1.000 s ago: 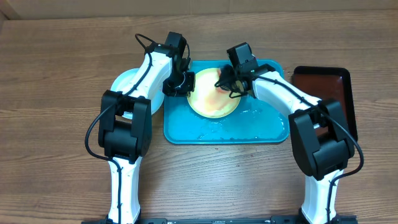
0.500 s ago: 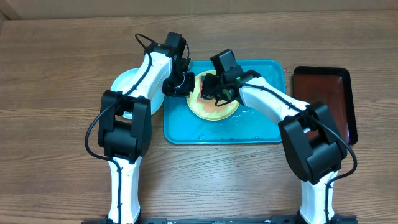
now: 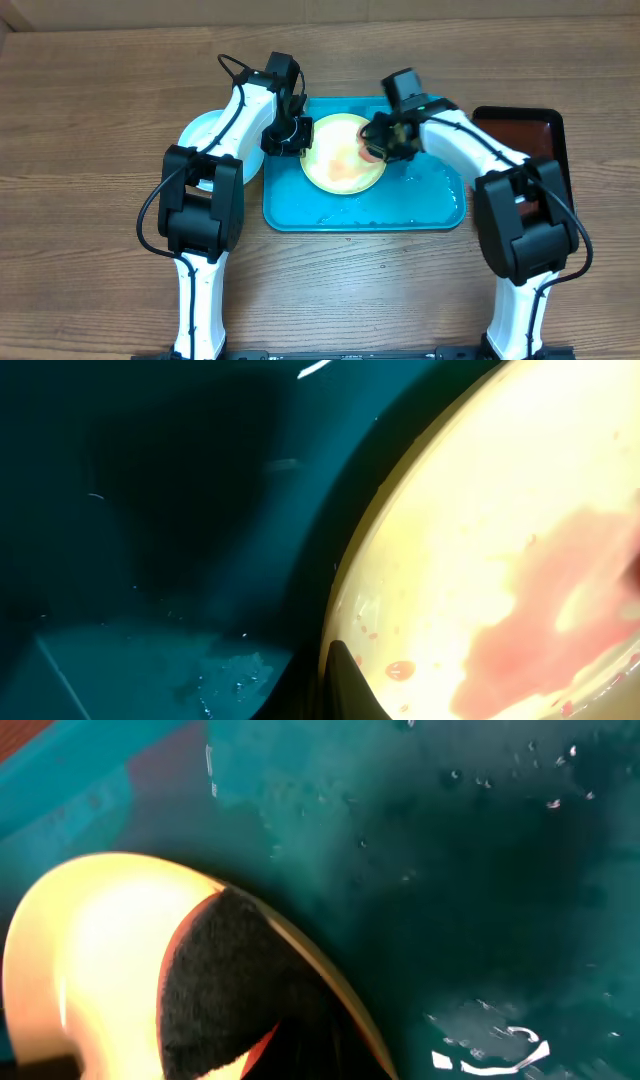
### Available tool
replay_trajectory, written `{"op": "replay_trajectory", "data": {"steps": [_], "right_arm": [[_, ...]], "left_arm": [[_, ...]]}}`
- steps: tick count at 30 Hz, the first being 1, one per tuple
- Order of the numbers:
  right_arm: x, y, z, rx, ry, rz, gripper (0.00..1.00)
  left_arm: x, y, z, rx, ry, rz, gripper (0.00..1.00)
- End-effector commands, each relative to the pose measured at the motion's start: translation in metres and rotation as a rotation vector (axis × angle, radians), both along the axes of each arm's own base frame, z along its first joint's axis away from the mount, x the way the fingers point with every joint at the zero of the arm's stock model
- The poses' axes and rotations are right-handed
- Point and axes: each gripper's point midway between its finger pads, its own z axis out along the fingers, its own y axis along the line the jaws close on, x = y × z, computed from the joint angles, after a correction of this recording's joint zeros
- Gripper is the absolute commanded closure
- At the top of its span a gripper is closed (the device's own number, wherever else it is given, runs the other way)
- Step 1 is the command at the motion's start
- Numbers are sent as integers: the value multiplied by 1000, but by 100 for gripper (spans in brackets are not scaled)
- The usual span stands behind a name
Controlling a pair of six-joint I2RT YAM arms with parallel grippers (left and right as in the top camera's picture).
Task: Clean dirty plates on tray and stack at the side
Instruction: 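Lift the sponge away with right gripper toward the brown tray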
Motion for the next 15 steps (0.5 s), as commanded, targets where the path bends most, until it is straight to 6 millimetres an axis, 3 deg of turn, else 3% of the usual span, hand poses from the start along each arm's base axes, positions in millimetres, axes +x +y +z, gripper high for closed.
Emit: {"op": "replay_trajectory", "data": {"steps": [1, 8, 15], "right_arm": [[-18, 15, 3, 107, 82, 63, 96], [-76, 48, 3, 167, 264, 190, 96], [-94, 99, 15, 262, 207, 387, 96]], "left_arm": [[0, 6, 6, 16, -19, -19, 96], [5, 4, 6, 10, -38, -19, 96], [12, 0, 15, -9, -64, -20, 96]]}}
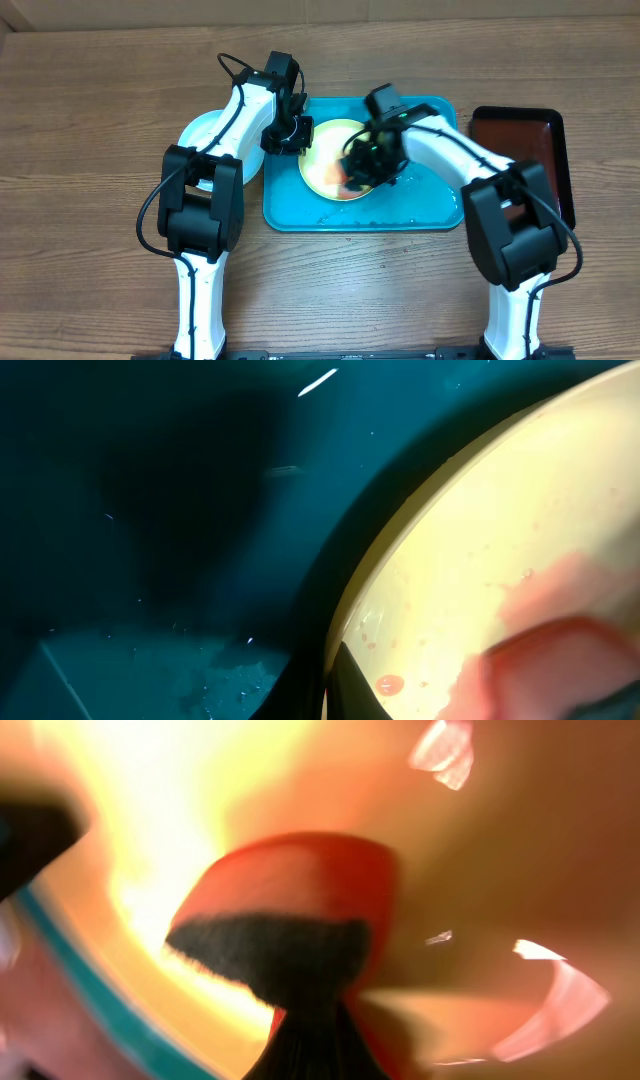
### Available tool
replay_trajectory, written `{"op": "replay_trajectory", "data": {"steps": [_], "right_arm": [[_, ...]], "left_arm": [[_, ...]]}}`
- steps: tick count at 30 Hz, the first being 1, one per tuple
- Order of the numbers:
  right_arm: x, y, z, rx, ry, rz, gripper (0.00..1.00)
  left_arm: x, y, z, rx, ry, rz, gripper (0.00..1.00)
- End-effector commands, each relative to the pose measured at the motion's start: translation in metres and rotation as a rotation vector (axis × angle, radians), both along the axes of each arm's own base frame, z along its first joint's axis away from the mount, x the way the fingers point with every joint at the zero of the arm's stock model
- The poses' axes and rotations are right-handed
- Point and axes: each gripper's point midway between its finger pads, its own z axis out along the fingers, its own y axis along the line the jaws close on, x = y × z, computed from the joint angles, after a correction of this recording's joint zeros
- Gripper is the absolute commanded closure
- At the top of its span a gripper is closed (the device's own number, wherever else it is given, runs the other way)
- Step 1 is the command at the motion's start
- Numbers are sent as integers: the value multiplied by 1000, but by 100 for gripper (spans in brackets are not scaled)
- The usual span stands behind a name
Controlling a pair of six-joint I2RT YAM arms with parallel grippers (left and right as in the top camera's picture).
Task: Clean dirty plates on tray and stack at the side
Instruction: 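Lift the sponge away with right gripper toward the brown tray, then lift the yellow plate with left gripper and stack it on the white plate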
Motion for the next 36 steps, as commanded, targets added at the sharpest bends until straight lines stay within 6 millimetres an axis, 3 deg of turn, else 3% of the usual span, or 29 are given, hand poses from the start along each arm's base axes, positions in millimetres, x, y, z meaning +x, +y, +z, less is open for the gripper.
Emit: {"op": "replay_trajectory", "data": {"steps": [1, 4, 7, 13, 16, 18, 21, 25, 36], "right_arm": [[-12, 30, 16, 137, -5, 113, 96], [5, 22, 34, 167, -49, 78, 96], [31, 1, 74, 200, -147, 20, 96], [75, -74, 185, 245, -426, -142, 96], [80, -121, 227, 215, -542, -240, 96], [78, -148, 241, 162, -587, -299, 96], [71, -184, 249, 62, -622, -354, 96], [58, -215, 243, -28, -584, -414, 96], [48, -236, 231, -108, -540, -429, 96]], "left_arm": [[11, 0, 20, -9, -54, -4, 96], [18, -2, 42, -18, -96, -19, 96], [24, -3, 72, -28, -160, -52, 96], [28, -1, 128, -29, -305, -111, 96], [28, 15, 147, 56, -355, -91, 96], [27, 28, 156, 149, -385, -72, 96], [25, 49, 172, 312, -432, -12, 96], [16, 66, 200, 519, -511, 98, 96], [-10, 38, 259, 870, -821, 272, 96]]}}
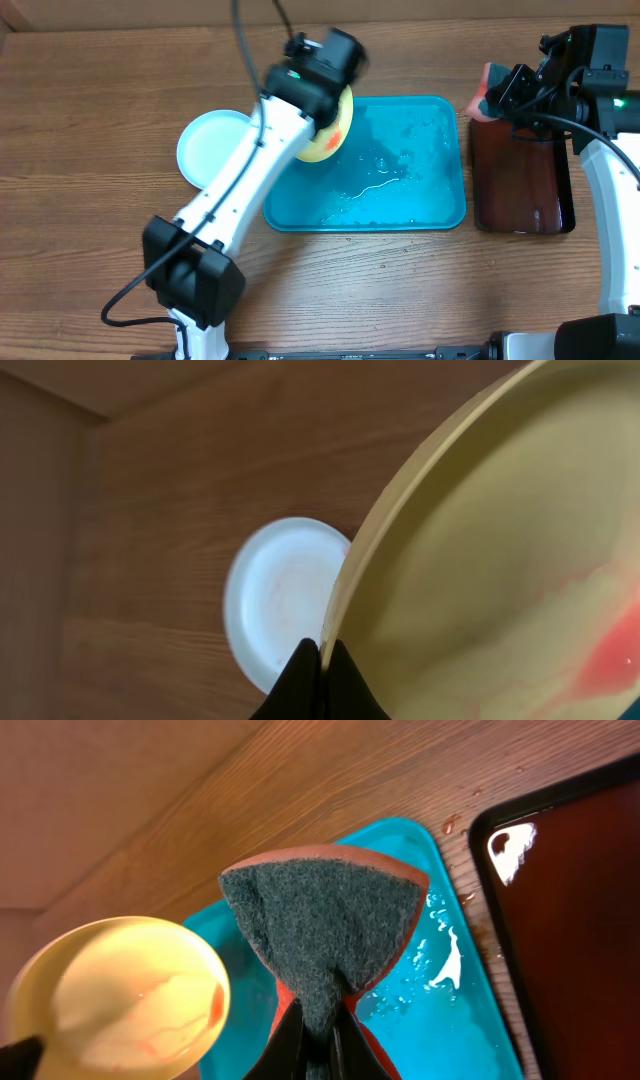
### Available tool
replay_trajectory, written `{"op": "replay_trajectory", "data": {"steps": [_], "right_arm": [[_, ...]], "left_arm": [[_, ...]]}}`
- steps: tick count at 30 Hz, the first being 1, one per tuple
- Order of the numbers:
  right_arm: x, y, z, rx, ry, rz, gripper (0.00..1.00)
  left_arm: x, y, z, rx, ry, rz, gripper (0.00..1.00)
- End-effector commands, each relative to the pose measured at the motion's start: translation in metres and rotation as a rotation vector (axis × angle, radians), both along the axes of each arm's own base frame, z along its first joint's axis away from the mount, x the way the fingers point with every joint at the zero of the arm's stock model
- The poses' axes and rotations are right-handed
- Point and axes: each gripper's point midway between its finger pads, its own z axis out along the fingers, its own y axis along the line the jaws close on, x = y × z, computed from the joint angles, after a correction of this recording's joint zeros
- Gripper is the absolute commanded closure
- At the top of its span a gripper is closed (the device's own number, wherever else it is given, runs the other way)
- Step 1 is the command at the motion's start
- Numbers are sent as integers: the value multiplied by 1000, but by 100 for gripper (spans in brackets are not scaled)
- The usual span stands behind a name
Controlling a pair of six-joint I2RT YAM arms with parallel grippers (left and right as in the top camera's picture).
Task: Clean dirty plates on tray and stack at the side
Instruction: 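Lift the yellow plate with left gripper and stack it on the white plate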
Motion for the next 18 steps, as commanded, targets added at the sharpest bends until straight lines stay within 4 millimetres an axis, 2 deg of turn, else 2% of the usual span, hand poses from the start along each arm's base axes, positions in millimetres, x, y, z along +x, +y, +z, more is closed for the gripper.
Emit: {"op": "replay_trajectory", "data": {"steps": [1, 8, 15, 18], "right_arm": [[0, -6, 0, -45, -5, -10, 96], [-1, -7, -1, -47, 4, -12, 96], [-2, -7, -1, -47, 4, -12, 96], [-2, -7, -1, -47, 4, -11, 96]], "left_arm": [[-6, 15, 52, 106, -274, 155, 96], [-13, 8, 59, 124, -317, 159, 96], [-18, 13, 93, 286, -460, 183, 96], [-20, 9, 100, 311, -490, 177, 96]]}}
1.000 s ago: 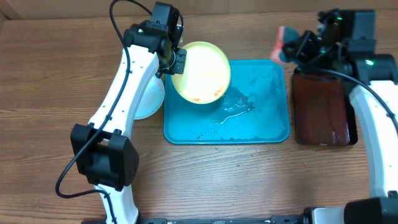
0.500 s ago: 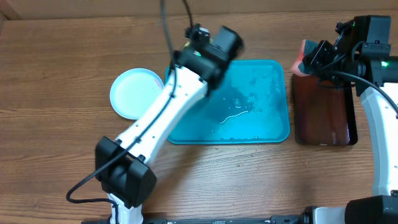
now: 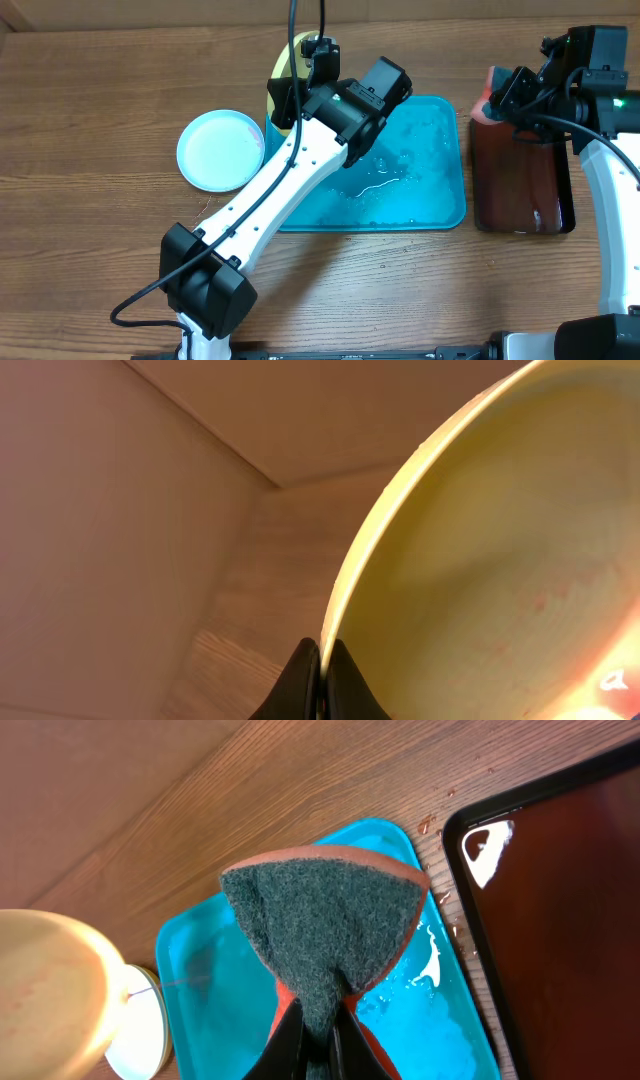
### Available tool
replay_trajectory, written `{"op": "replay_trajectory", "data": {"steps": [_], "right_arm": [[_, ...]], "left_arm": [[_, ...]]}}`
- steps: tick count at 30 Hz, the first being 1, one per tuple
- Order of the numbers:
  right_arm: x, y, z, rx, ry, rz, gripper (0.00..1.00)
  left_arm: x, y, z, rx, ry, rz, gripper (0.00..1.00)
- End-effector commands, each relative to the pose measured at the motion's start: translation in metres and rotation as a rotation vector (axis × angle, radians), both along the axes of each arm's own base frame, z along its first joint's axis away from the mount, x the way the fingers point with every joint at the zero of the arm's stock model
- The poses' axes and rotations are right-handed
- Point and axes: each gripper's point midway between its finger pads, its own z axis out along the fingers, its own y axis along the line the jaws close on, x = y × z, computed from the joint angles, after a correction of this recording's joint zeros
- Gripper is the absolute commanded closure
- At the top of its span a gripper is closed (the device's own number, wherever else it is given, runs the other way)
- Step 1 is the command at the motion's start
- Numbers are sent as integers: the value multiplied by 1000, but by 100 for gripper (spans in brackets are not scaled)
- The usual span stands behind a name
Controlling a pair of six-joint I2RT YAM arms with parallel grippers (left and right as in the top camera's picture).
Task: Clean dirty plates on tray and stack at the side
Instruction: 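Lift the yellow plate with left gripper and stack it on the white plate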
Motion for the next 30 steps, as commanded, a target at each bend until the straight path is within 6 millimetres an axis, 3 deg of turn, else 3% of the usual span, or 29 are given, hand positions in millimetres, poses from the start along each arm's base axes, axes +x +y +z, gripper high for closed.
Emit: {"op": "replay_trajectory", "data": {"steps": [1, 12, 20, 25, 30], "right_arm": [[1, -1, 3, -12, -13, 5, 96], [0, -1, 2, -11, -8, 4, 96], [-1, -1, 1, -11, -2, 5, 96], [-3, 0, 0, -10, 7, 5, 96], [-3, 0, 0, -9, 10, 5, 96]], "left_arm": [[-9, 1, 36, 39, -141, 22, 96], [-12, -6, 45, 61, -190, 16, 96], [-11, -9, 38, 38, -153, -1, 96], [-10, -15, 22, -26, -87, -31, 96], [-8, -25, -20, -194, 131, -102, 96]]}}
